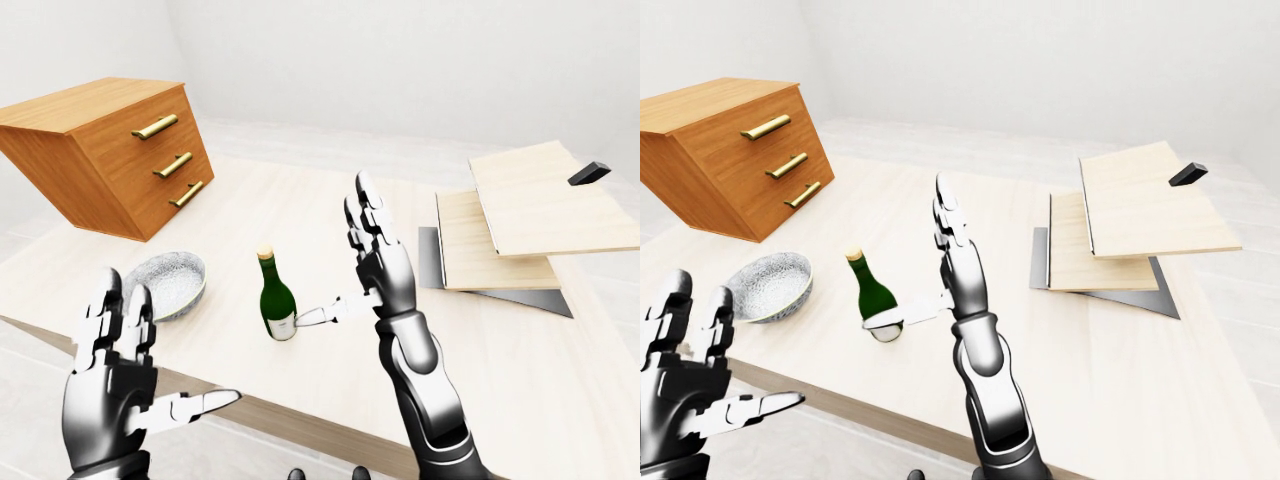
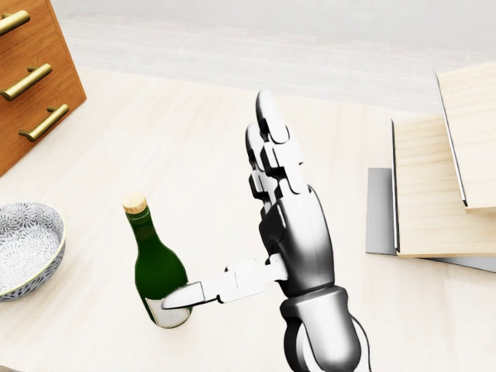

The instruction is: Put the wine bottle on the wine rack.

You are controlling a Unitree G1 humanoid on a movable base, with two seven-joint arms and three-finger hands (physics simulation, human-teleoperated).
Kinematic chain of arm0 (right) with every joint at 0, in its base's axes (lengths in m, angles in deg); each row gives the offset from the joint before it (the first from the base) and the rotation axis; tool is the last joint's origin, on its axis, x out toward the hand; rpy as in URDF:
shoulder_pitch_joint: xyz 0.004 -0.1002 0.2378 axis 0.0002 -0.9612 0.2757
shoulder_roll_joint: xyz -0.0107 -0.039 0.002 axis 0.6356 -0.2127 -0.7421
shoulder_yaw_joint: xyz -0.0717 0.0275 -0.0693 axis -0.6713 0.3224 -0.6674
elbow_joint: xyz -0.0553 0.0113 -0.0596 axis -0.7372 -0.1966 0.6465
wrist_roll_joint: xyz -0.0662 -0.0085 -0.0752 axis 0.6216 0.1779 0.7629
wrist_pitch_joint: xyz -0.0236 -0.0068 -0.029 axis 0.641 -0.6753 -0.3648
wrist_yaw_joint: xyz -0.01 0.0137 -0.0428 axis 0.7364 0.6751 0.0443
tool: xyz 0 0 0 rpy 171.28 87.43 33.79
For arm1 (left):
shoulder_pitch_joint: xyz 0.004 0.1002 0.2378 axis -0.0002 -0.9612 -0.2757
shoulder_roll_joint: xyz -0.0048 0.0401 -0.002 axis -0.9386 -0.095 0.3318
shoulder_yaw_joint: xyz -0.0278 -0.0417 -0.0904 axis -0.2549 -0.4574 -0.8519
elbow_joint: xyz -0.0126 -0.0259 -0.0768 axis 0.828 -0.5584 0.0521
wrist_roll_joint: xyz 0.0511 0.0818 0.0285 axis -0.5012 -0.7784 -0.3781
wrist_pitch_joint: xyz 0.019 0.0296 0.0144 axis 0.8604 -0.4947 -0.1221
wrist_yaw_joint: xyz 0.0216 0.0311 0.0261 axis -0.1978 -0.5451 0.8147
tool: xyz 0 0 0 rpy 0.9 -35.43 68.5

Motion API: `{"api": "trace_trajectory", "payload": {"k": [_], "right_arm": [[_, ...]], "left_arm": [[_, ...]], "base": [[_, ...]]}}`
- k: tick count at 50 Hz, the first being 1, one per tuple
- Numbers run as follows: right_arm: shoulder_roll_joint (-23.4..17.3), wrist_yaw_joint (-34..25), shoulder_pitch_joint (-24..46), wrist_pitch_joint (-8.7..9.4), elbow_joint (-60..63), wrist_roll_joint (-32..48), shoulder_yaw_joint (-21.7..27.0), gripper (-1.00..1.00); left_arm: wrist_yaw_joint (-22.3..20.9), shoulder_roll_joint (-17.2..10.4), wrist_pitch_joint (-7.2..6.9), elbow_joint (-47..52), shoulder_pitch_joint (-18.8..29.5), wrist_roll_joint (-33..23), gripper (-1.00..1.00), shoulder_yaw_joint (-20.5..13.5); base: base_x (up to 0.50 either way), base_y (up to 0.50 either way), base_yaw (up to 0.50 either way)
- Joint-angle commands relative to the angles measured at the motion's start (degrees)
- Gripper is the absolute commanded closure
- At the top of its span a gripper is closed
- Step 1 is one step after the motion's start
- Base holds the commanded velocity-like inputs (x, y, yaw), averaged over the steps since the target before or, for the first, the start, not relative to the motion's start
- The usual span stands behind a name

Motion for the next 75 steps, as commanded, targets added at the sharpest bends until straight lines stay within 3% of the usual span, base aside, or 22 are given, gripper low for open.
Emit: {"api": "trace_trajectory", "payload": {"k": [1,11,23,43,58,69,75], "right_arm": [[2.39,2.24,1.75,0.0,-3.92,1.82,-3.34,-1.0],[4.18,3.5,1.97,0.0,-8.93,4.2,-6.2,-1.0],[7.51,5.74,7.47,0.0,-21.28,5.48,-3.17,-1.0],[11.98,9.91,17.77,0.0,-36.54,6.02,1.92,-1.0],[12.8,13.98,22.89,0.0,-48.92,8.58,2.59,-1.0],[12.8,16.75,29.18,-0.71,-60.03,7.25,6.9,-1.0],[12.8,17.06,30.42,0.0,-59.53,6.78,6.98,-1.0]], "left_arm": [[-4.98,3.69,0.0,1.75,-1.75,2.85,-1.0,-6.69],[-9.36,7.32,0.0,3.16,-0.98,3.31,-1.0,-11.36],[-12.25,9.67,0.0,3.28,-0.01,2.72,-1.0,-13.54],[-13.64,10.18,0.0,5.36,0.51,3.63,-1.0,-15.96],[-15.12,10.18,0.0,8.89,1.46,4.9,-1.0,-19.02],[-15.77,10.18,0.0,8.19,1.88,3.64,-1.0,-18.54],[-15.8,10.18,0.0,7.82,1.8,3.27,-1.0,-18.1]], "base": [[0.0,0.0,0.0],[0.0,0.0,0.0],[0.0,0.0,0.0],[0.0,0.0,0.0],[0.0,0.0,0.0],[0.0,0.0,0.0],[0.0,0.0,0.0]]}}
